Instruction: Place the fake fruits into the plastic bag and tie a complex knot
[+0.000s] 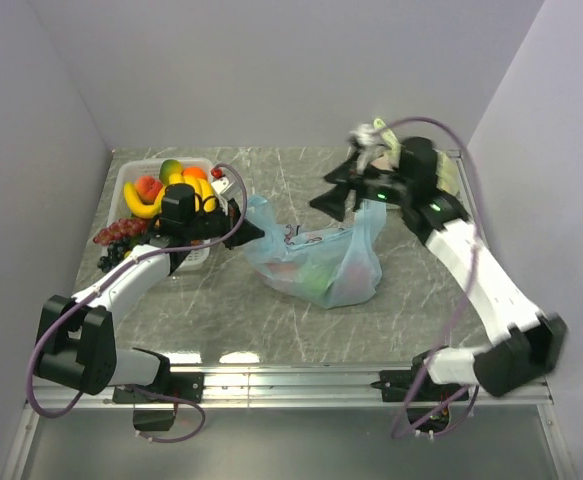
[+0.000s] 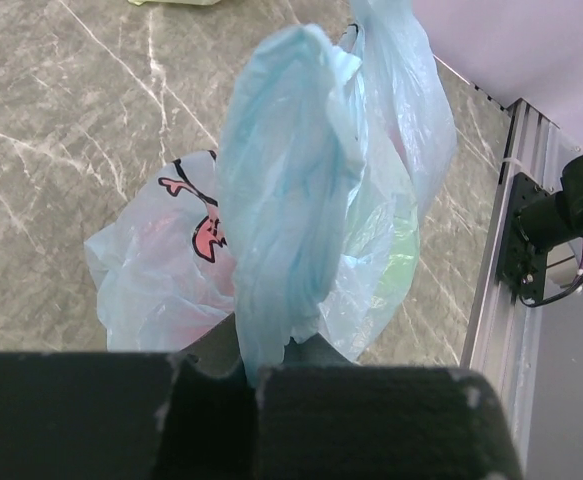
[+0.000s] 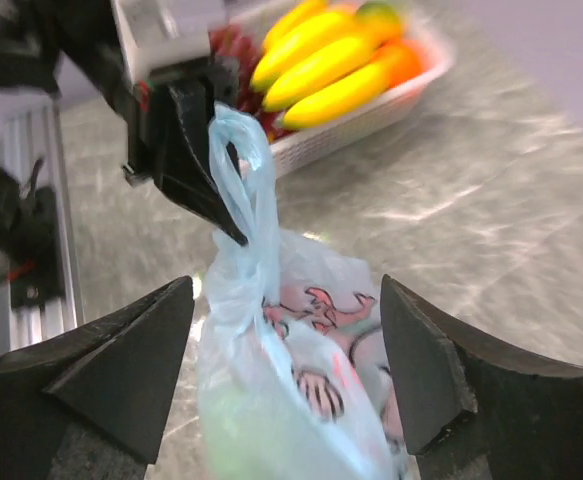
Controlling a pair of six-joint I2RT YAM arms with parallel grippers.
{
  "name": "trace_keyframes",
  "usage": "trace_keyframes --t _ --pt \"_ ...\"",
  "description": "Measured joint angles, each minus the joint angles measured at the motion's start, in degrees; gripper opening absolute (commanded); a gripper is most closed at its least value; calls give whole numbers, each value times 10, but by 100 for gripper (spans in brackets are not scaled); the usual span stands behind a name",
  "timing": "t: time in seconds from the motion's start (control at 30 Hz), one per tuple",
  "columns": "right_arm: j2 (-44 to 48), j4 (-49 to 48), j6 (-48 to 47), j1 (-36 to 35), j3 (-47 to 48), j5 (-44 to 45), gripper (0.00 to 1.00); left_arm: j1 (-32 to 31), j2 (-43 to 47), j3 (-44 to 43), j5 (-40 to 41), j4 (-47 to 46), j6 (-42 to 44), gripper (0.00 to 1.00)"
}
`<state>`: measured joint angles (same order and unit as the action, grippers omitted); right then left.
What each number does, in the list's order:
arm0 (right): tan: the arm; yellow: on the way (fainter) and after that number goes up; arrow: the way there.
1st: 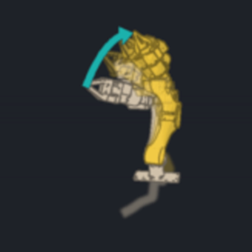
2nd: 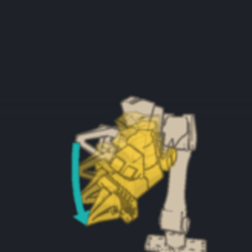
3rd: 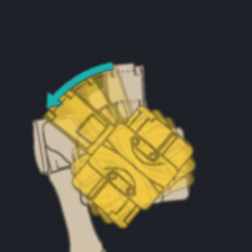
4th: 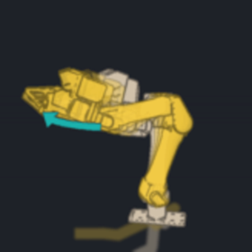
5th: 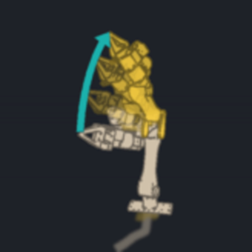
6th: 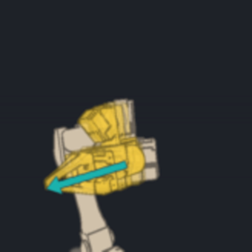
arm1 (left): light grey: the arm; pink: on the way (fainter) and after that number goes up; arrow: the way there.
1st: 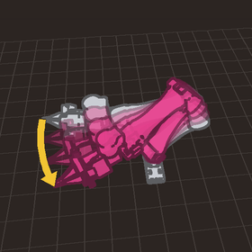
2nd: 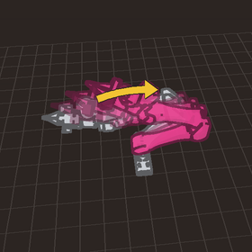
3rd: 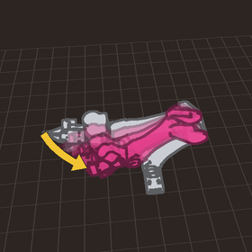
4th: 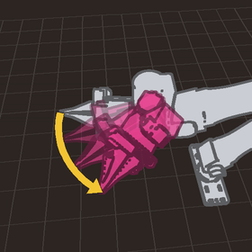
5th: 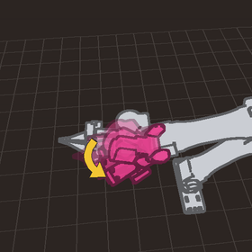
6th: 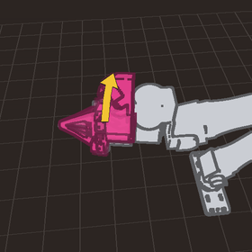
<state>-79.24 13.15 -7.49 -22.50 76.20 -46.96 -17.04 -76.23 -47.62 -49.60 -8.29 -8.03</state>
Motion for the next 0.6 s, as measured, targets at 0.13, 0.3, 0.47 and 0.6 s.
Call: trace_keyframes --t 0.13,0.3,0.47,0.6 --pt "152 -10 56 84 -90 37 90 0 -1 0 0 0 0 0" --pt "228 7 113 181 -189 73 89 0 -4 -6 -1 12 0 0" --pt "191 6 157 217 -270 77 88 0 -10 -20 -1 33 8 0" --pt "146 -3 192 223 -298 79 87 0 -15 -29 -1 39 13 0"
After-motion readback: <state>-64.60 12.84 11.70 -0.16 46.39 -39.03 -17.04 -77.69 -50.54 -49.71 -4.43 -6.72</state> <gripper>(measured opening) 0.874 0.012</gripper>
